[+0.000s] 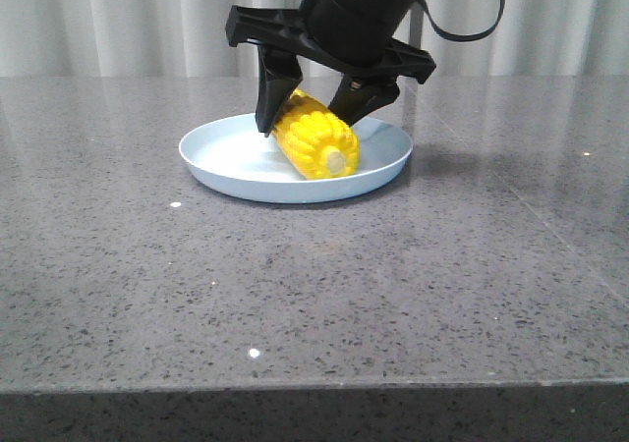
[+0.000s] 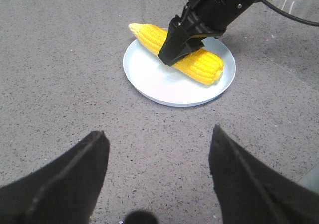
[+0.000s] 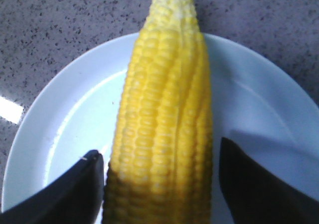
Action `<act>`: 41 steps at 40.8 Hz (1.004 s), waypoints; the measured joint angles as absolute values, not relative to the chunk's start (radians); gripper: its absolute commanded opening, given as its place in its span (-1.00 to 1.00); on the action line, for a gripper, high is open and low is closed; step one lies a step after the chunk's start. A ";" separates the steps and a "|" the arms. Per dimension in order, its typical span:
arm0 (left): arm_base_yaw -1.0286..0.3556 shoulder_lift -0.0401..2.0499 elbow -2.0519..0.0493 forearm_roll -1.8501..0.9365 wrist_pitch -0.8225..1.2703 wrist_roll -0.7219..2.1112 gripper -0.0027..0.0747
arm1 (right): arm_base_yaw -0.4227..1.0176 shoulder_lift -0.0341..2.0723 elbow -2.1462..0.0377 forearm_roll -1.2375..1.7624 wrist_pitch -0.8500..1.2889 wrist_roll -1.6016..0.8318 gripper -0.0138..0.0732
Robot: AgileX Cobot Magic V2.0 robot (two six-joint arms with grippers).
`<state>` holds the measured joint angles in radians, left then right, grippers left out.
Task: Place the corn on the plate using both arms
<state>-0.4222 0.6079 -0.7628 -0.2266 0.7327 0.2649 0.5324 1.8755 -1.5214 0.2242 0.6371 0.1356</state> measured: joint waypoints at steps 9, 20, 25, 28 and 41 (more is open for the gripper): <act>-0.422 0.608 -0.763 -0.227 0.733 0.265 0.21 | 0.532 1.809 -1.521 0.207 0.637 0.133 0.52; -0.422 0.608 -0.763 -0.227 0.733 0.265 0.21 | 0.532 1.543 -1.452 0.106 0.709 0.083 0.51; -0.422 0.608 -0.763 -0.227 0.733 0.265 0.21 | 0.532 1.385 -1.333 0.096 0.735 0.028 0.51; -0.422 0.608 -0.763 -0.227 0.733 0.265 0.21 | 0.532 1.281 -1.252 0.086 0.741 0.000 0.51; -0.422 0.608 -0.763 -0.227 0.733 0.265 0.21 | 0.532 0.909 -0.939 0.025 0.776 -0.014 0.51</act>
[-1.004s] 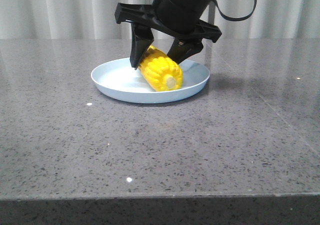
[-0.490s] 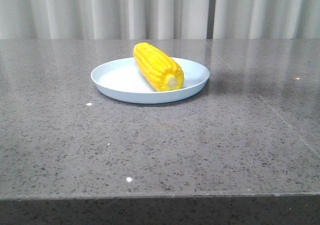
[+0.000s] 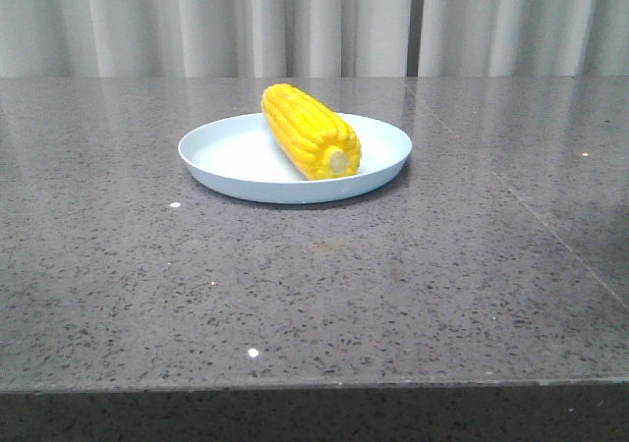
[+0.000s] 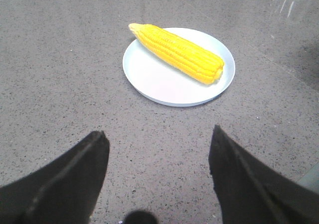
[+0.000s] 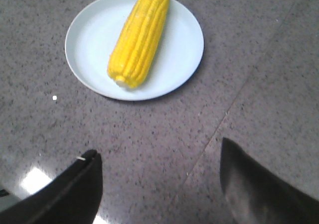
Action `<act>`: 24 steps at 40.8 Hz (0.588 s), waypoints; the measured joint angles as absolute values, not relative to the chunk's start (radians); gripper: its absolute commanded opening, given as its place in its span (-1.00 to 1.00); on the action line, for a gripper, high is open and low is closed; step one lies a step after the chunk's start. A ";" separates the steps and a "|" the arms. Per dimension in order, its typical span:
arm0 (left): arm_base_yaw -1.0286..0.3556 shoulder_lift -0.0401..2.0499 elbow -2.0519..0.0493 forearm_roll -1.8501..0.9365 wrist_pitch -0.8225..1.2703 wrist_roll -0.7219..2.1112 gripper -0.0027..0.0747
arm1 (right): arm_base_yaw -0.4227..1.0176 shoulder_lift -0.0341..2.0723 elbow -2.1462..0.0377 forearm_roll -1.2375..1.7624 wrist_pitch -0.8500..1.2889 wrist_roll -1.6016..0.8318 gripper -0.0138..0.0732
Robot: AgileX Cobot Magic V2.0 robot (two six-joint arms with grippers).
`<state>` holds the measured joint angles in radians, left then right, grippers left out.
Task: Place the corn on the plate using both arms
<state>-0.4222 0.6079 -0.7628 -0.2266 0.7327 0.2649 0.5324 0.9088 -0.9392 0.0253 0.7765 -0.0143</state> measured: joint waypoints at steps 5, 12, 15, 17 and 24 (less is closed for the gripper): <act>-0.422 0.608 -0.763 -0.227 0.733 0.265 0.21 | 0.532 0.792 -0.852 0.014 0.800 -0.014 0.51; -0.422 0.608 -0.763 -0.227 0.733 0.265 0.21 | 0.532 0.664 -0.799 0.011 0.852 -0.015 0.51; -0.422 0.608 -0.763 -0.220 0.733 0.265 0.21 | 0.532 0.626 -0.796 0.011 0.862 -0.015 0.44; -0.422 0.608 -0.763 -0.206 0.733 0.265 0.21 | 0.532 0.611 -0.796 0.011 0.865 -0.015 0.32; -0.422 0.608 -0.763 -0.164 0.733 0.265 0.03 | 0.532 0.591 -0.795 0.011 0.867 -0.015 -0.32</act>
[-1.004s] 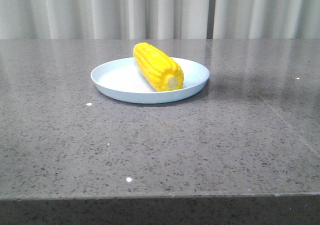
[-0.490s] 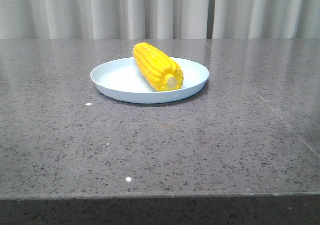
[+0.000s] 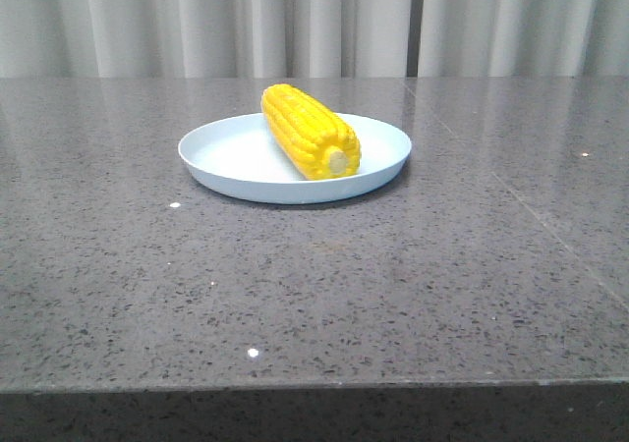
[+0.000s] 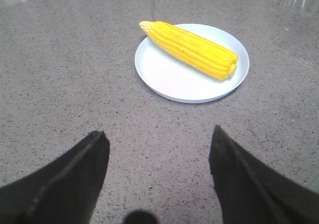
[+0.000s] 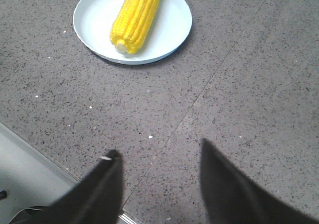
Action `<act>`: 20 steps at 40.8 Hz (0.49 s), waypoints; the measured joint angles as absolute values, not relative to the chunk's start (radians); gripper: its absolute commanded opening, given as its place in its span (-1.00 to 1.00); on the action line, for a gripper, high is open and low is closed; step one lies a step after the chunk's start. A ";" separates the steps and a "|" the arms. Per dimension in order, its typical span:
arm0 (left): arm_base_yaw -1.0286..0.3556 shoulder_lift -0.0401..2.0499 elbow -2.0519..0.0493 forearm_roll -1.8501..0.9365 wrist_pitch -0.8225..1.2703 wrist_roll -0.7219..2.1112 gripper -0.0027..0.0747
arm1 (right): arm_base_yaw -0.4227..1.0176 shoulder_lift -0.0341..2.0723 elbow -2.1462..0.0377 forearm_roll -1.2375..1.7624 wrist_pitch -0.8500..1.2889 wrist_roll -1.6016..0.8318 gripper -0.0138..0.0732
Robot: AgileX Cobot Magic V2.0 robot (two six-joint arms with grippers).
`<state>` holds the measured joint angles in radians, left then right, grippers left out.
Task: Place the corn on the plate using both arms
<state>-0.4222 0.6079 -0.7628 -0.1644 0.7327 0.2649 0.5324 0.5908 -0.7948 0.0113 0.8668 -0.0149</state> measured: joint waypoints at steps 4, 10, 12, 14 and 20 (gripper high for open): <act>-0.422 0.608 -0.763 -0.159 0.733 0.265 -0.35 | 0.532 0.591 -0.795 0.011 0.867 -0.015 -0.61; -0.422 0.608 -0.763 -0.157 0.733 0.265 -0.99 | 0.532 0.591 -0.793 0.011 0.867 -0.015 -0.84; -0.422 0.608 -0.763 -0.157 0.733 0.265 -0.98 | 0.532 0.591 -0.793 0.011 0.867 -0.015 -0.84; -0.422 0.608 -0.763 -0.157 0.733 0.265 -0.98 | 0.532 0.591 -0.793 0.011 0.867 -0.015 -0.84; -0.422 0.608 -0.763 -0.157 0.733 0.265 -0.98 | 0.532 0.591 -0.793 0.011 0.874 -0.015 -0.84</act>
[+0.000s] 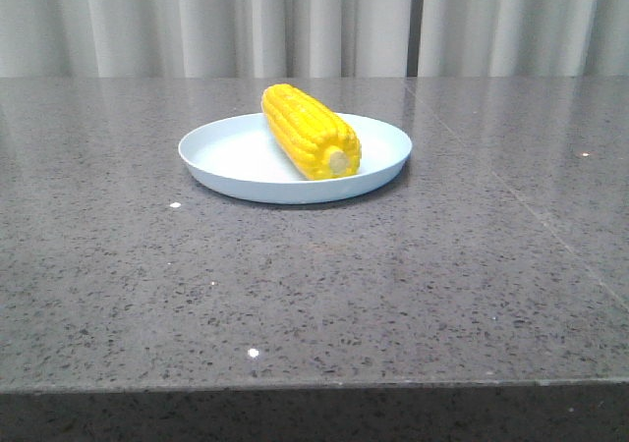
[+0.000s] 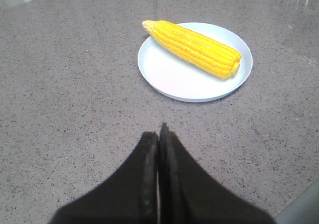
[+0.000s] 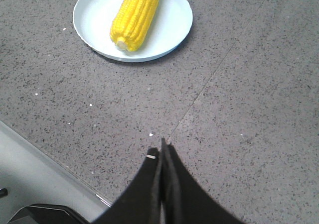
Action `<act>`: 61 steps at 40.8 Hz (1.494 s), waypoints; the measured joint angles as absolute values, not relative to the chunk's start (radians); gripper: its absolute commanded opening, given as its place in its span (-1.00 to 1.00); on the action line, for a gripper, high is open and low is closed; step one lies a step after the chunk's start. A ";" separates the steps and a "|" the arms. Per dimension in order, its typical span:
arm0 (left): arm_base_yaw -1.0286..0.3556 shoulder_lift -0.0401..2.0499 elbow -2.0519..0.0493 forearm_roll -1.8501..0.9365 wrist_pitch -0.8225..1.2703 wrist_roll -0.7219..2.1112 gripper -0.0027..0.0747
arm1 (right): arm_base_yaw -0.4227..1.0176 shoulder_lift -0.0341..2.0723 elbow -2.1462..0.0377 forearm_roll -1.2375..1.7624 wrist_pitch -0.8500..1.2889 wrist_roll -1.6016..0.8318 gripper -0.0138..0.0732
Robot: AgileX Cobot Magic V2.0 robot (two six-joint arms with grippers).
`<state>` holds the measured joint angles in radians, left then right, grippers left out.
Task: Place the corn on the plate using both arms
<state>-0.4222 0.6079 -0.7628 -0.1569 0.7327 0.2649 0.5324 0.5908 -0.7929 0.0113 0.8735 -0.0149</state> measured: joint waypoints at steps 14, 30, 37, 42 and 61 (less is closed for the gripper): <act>-0.422 0.606 -0.763 -0.156 0.733 0.265 -0.98 | 0.532 0.591 -0.793 0.011 0.879 -0.015 -0.84; -0.160 0.331 -0.575 -0.156 0.586 0.265 -0.98 | 0.532 0.591 -0.793 0.011 0.881 -0.015 -0.84; -0.025 0.204 -0.441 -0.111 0.487 0.265 -0.98 | 0.532 0.591 -0.793 0.011 0.881 -0.015 -0.84; 0.024 0.132 -0.339 -0.097 0.433 0.259 -0.98 | 0.532 0.591 -0.793 0.011 0.881 -0.015 -0.84; 0.019 -0.004 -0.033 0.000 0.164 0.107 -0.98 | 0.532 0.590 -0.793 0.011 0.881 -0.015 -0.84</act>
<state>0.0195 -0.0040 -0.0328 0.0000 0.1636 0.1070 0.5324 0.5903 -0.7929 0.0113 0.8812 -0.0149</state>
